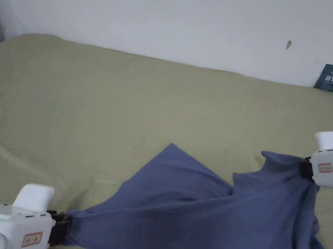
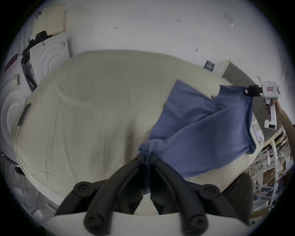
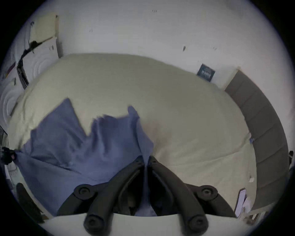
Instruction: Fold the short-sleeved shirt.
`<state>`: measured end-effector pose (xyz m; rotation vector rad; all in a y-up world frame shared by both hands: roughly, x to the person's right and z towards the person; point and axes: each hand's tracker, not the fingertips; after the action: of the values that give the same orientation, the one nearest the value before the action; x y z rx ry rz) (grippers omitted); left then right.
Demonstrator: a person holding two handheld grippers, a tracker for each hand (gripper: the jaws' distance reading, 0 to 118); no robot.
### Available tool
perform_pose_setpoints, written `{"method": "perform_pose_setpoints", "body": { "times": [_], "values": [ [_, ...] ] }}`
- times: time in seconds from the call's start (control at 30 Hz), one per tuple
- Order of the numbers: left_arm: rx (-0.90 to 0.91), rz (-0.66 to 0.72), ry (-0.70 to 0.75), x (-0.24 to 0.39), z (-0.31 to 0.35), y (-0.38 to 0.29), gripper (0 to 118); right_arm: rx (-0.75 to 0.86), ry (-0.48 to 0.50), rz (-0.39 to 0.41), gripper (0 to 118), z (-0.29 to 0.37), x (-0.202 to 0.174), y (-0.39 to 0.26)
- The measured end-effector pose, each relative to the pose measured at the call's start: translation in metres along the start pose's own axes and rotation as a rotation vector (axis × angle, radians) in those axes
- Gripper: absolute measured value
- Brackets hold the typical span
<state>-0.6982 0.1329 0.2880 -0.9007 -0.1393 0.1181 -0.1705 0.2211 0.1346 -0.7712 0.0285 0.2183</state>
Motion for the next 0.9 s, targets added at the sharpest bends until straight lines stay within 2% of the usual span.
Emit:
{"method": "perform_pose_setpoints", "body": {
  "times": [0.1, 0.17, 0.3, 0.4, 0.57, 0.63, 0.73, 0.9],
  "values": [
    [0.091, -0.016, -0.032, 0.013, 0.033, 0.029, 7, 0.097, 0.012, -0.012, 2, 0.044, 0.023, 0.016],
    [0.157, -0.039, -0.039, 0.026, 0.059, 0.056, 7, 0.201, -0.022, -0.026, 2, 0.097, 0.029, 0.023],
    [0.289, -0.096, -0.018, 0.053, 0.106, 0.117, 7, 0.357, -0.075, -0.104, 2, 0.183, 0.047, 0.040],
    [0.335, -0.093, -0.007, 0.067, 0.132, 0.169, 7, 0.429, -0.119, -0.114, 2, 0.230, 0.057, 0.054],
    [0.415, -0.056, 0.032, 0.079, 0.158, 0.246, 7, 0.501, -0.187, -0.161, 2, 0.262, 0.075, 0.081],
    [0.430, -0.069, 0.091, 0.085, 0.162, 0.269, 7, 0.521, -0.177, -0.180, 2, 0.267, 0.080, 0.091],
    [0.440, -0.082, 0.129, 0.091, 0.165, 0.295, 7, 0.537, -0.170, -0.216, 2, 0.259, 0.091, 0.114],
    [0.445, -0.097, 0.215, 0.094, 0.160, 0.337, 6, 0.541, -0.207, -0.215, 2, 0.246, 0.096, 0.151]
  ]
}}
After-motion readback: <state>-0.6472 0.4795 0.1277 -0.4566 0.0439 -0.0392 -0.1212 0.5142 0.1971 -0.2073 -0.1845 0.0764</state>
